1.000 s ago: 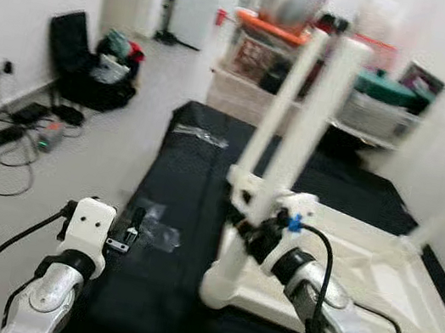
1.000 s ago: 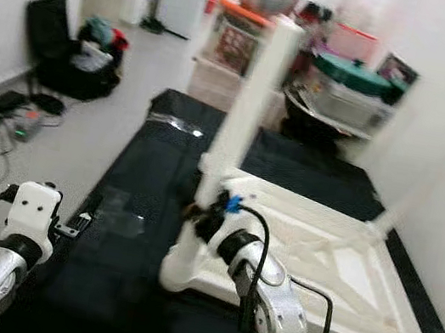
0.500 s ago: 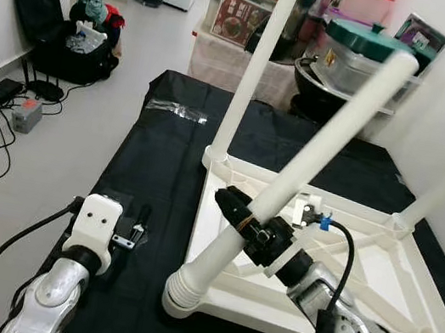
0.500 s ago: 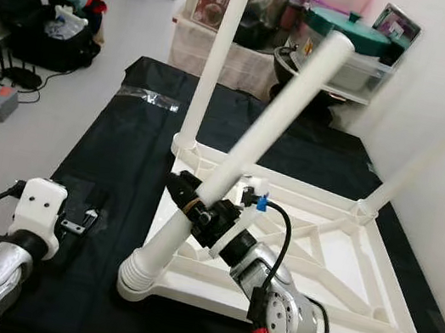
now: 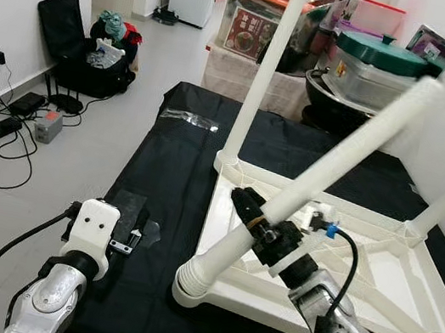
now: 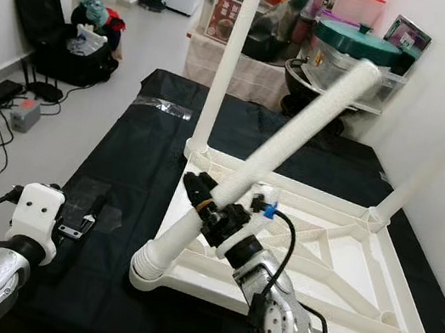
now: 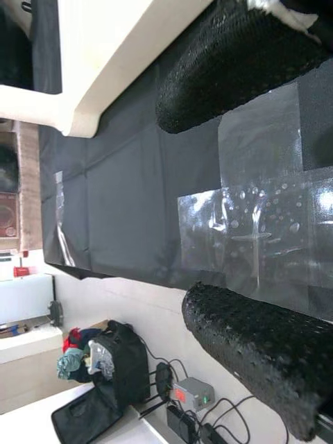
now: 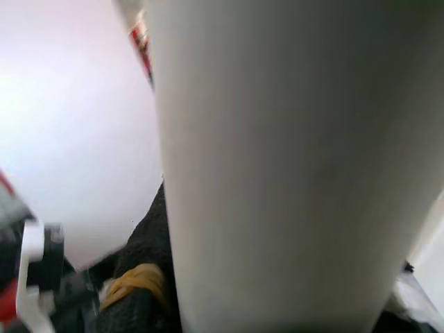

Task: Building children table

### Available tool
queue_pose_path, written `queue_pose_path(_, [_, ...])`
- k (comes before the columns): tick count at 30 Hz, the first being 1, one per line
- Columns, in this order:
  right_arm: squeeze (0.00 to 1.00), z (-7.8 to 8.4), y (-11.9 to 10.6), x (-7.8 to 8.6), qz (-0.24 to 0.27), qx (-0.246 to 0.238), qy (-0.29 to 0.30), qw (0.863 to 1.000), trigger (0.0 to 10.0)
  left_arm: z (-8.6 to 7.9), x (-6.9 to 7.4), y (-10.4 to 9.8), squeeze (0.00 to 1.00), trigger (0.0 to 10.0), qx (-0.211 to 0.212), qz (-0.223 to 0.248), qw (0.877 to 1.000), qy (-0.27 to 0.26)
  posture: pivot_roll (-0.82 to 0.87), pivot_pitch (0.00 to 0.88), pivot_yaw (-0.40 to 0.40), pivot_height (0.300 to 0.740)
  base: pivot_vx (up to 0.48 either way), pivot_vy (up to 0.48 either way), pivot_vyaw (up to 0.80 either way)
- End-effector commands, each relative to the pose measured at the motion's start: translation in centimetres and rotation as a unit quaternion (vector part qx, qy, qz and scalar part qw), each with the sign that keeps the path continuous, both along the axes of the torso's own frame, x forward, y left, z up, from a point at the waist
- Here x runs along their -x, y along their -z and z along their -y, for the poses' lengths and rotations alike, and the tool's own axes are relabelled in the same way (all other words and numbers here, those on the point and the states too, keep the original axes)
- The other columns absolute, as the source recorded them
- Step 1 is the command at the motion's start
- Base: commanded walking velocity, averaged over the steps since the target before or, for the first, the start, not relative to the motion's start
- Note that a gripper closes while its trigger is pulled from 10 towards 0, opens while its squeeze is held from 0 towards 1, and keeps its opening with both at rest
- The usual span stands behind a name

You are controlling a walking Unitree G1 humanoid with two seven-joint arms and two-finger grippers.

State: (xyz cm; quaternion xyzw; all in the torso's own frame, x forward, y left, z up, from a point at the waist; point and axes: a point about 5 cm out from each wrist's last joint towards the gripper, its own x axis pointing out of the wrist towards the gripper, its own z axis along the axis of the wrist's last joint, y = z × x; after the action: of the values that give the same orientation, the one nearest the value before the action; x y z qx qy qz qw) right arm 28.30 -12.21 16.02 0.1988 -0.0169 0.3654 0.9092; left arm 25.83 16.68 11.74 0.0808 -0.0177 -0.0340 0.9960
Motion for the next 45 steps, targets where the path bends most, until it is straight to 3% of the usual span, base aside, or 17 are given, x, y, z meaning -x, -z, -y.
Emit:
queue_pose_path(1, [0.0, 1.1, 3.6, 0.4, -0.065, 0.089, 0.025, 0.994, 10.0, 0.3, -0.1, 0.3, 0.0, 10.0, -0.001, -0.009, 1.0, 0.007, 0.11, 0.0, -0.177, 0.74, 0.0, 0.0, 0.0])
queue_pose_path(4, [0.0, 0.5, 3.6, 0.8, -0.038, 0.14, -0.006, 0.989, 10.0, 0.3, -0.1, 0.3, 0.0, 10.0, -0.001, -0.008, 1.0, 0.008, 0.11, 0.0, -0.176, 0.74, 0.0, 0.0, 0.0])
queue_pose_path(6, [0.0, 0.3, 3.5, 1.1, -0.032, 0.144, -0.032, 0.989, 10.0, 0.4, -0.2, 0.4, 0.0, 10.0, 0.0, -0.008, 1.0, 0.009, 0.11, 0.0, -0.176, 0.74, 0.0, 0.0, 0.0])
queue_pose_path(17, [0.0, 0.6, 3.6, 0.9, -0.026, 0.148, -0.052, 0.987, 10.0, 0.5, -0.2, 0.3, 0.0, 10.0, 0.002, -0.006, 1.0, 0.008, 0.12, 0.0, -0.185, 0.74, 0.0, 0.0, 0.0])
queue_pose_path(20, [0.0, 0.4, 3.6, 1.5, -0.013, 0.156, -0.091, 0.983, 10.0, 0.5, -0.1, 0.3, 0.0, 10.0, 0.003, -0.006, 1.0, 0.007, 0.12, 0.0, -0.188, 0.74, 0.0, 0.0, 0.0])
queue_pose_path(23, [0.0, 0.6, 3.6, 2.5, 0.0, 0.173, -0.152, 0.973, 10.0, 0.5, -0.1, 0.2, 0.0, 10.0, 0.003, -0.005, 1.0, 0.006, 0.12, 0.0, -0.189, 0.74, 0.0, 0.0, 0.0])
queue_pose_path(26, [0.0, 0.8, 3.5, 2.8, 0.002, 0.178, -0.171, 0.969, 10.0, 0.5, -0.1, 0.2, 0.0, 10.0, 0.003, -0.005, 1.0, 0.006, 0.12, 0.0, -0.189, 0.74, 0.0, 0.0, 0.0])
queue_pose_path(29, [0.0, 1.2, 2.6, 3.2, 0.009, 0.166, -0.218, 0.962, 10.0, 0.4, -0.1, 0.2, 0.0, 10.0, 0.003, -0.005, 1.0, 0.006, 0.12, 0.0, -0.19, 0.74, 0.0, 0.0, 0.0])
queue_pose_path(31, [0.0, 1.2, 2.6, 3.2, 0.009, 0.166, -0.218, 0.962, 10.0, 0.4, -0.1, 0.2, 0.0, 10.0, 0.003, -0.005, 1.0, 0.006, 0.12, 0.0, -0.19, 0.74, 0.0, 0.0, 0.0])
queue_pose_path(32, [0.0, 1.2, 1.9, 3.5, 0.016, 0.158, -0.255, 0.954, 10.0, 0.4, -0.1, 0.2, 0.0, 10.0, 0.002, -0.005, 1.0, 0.005, 0.13, 0.0, -0.194, 0.74, 0.0, 0.0, 0.0])
queue_pose_path(39, [0.0, 0.9, 1.6, 3.8, 0.017, 0.157, -0.285, 0.945, 10.0, 0.3, -0.1, 0.2, 0.0, 10.0, 0.001, -0.005, 1.0, 0.003, 0.13, 0.0, -0.196, 0.74, 0.0, 0.0, 0.0])
queue_pose_path(42, [0.0, 0.8, 1.7, 4.1, 0.016, 0.168, -0.313, 0.935, 10.0, 0.3, -0.1, 0.1, 0.0, 10.0, 0.001, -0.005, 1.0, 0.002, 0.14, 0.0, -0.199, 0.74, 0.0, 0.0, 0.0])
queue_pose_path(45, [0.0, 0.8, 1.7, 4.1, 0.016, 0.168, -0.313, 0.935, 10.0, 0.3, -0.1, 0.1, 0.0, 10.0, 0.001, -0.005, 1.0, 0.002, 0.14, 0.0, -0.199, 0.74, 0.0, 0.0, 0.0])
